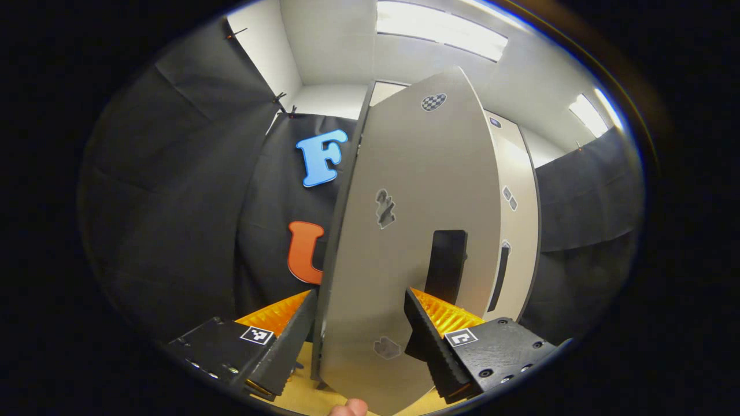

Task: Grab one shoe with the right hand and put it into the shoe cabinet, grab the other shoe with the left hand and put it into the shoe cabinet; then close the right door with the right hand and the left door with the left hand.

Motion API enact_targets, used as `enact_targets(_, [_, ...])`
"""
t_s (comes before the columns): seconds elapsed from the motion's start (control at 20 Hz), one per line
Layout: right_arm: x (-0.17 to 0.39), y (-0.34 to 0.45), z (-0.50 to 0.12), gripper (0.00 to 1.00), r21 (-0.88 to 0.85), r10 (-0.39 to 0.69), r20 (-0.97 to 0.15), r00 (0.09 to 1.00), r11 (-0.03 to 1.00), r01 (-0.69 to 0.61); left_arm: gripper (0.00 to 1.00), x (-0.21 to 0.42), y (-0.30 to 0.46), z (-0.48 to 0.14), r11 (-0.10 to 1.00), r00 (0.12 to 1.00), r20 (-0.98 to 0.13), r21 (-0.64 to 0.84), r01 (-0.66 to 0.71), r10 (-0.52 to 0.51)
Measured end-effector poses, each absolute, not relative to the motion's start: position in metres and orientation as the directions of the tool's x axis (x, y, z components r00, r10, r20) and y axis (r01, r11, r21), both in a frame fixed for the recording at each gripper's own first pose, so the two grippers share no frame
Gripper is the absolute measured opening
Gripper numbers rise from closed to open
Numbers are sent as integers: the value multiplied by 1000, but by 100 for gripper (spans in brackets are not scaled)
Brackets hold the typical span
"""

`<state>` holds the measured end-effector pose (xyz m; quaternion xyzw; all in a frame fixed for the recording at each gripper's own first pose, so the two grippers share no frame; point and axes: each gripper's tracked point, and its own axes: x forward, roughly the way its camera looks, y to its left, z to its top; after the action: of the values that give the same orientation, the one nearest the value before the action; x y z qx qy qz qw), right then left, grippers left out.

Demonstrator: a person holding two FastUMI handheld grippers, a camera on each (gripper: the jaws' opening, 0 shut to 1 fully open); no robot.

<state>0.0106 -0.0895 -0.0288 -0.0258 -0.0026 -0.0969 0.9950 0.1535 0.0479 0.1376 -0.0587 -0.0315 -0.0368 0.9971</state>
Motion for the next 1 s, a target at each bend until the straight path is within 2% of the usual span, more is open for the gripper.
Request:
enact_targets(0.05, [9,-91,-29,98,-55,-199,8,980,978,200,92,160,35,134,989,994,64,-117,93,-86])
enact_targets(0.1, [8,-93,-30,94,-57,-205,8,979,977,205,92,166,28,133,988,993,67,-113,101,-94])
enact_targets(0.15, [5,-98,-32,99,-55,-210,4,978,976,210,92,171,23,134,990,993,75,-103,101,-94])
enact_targets(0.2, [2,-101,-32,95,-51,-213,2,977,976,213,92,175,21,135,992,993,84,-86,95,-87])
enact_targets(0.25, [1,-102,-33,98,-47,-216,0,976,975,216,92,178,18,135,994,993,88,-70,90,-84])
enact_targets(0.35, [1,-105,-33,99,-43,-221,-1,975,974,221,92,176,16,137,996,993,95,-39,78,-74])
enact_targets(0.45, [1,-106,-32,99,-41,-222,2,975,974,222,92,166,17,141,996,991,109,-34,77,-73])
enact_targets(0.5, [2,-106,-30,95,-39,-219,3,976,975,219,93,161,17,143,996,991,115,-40,76,-71])
enact_targets(0.55, [3,-106,-30,99,-37,-216,4,976,976,216,93,154,17,144,995,990,117,-47,83,-77])
enact_targets(0.6, [4,-104,-28,95,-34,-211,6,977,977,211,93,147,16,143,994,990,111,-51,95,-89])
enact_targets(0.65, [5,-103,-26,99,-29,-204,8,979,978,205,92,138,12,142,993,990,100,-49,105,-99])
enact_targets(0.75, [8,-98,-23,98,-22,-190,14,982,981,190,93,118,6,139,992,989,94,-43,115,-111])
enact_targets(0.8, [8,-94,-21,94,-21,-181,17,983,983,181,93,109,1,136,992,989,90,-37,122,-118])
enact_targets(0.95, [11,-82,-22,94,-31,-149,18,989,988,150,93,81,-13,114,992,990,64,-27,125,-123])
enact_targets(1.0, [12,-77,-22,98,-31,-135,13,991,990,135,93,72,-20,105,990,990,48,-31,134,-132])
